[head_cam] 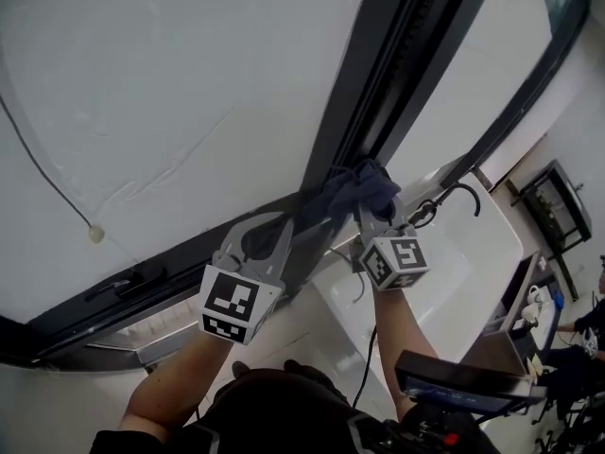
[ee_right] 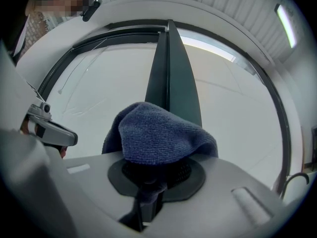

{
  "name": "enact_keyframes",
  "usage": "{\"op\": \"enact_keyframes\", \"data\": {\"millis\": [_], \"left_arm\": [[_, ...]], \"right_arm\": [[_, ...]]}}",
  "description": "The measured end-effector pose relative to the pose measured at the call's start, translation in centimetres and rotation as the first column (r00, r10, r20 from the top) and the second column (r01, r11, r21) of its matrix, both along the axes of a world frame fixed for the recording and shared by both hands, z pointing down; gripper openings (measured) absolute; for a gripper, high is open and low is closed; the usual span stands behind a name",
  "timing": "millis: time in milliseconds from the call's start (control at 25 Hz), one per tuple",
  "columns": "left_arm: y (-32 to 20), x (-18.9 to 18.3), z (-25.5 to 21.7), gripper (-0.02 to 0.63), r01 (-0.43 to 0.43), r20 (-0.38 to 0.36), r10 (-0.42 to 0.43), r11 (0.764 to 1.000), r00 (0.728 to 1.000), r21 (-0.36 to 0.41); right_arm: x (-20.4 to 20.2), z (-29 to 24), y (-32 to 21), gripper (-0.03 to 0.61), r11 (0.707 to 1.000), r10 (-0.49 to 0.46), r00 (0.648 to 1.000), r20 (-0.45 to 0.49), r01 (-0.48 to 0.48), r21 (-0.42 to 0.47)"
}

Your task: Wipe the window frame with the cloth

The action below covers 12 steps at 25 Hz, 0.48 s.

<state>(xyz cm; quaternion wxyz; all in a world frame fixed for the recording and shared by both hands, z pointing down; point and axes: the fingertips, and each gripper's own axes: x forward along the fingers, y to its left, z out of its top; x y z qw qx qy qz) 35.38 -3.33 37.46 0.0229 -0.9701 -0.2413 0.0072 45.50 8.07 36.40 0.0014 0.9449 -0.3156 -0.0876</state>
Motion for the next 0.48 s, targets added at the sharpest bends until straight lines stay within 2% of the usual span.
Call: {"op": "enact_keyframes", "data": {"millis": [200, 320, 480], "left_arm": [[-0.3, 0.3, 2.1, -0.006, 0.096, 0.029, -0.096, 0.995, 0.995, 0.004], [0.1, 0.0, 4.0, -0.006, 0.127, 0.075, -0.127, 0.992, 0.989, 0.002], [-0.1, -0.1, 6.3, -0.006, 0.193, 0.138, -0.19, 0.981, 0.972, -0.009]], "right_arm": [[0.2, 2.5, -0.4, 0.051, 0.998, -0.039, 0.999, 0.035, 0.041, -0.051], [0.2, 4.7, -0.3, 0.051, 0.994, -0.058, 0.996, 0.075, 0.064, -0.085], [0.3, 6.9, -0.2, 0.051, 0.992, -0.079, 0.991, 0.109, 0.088, -0.087]]}}
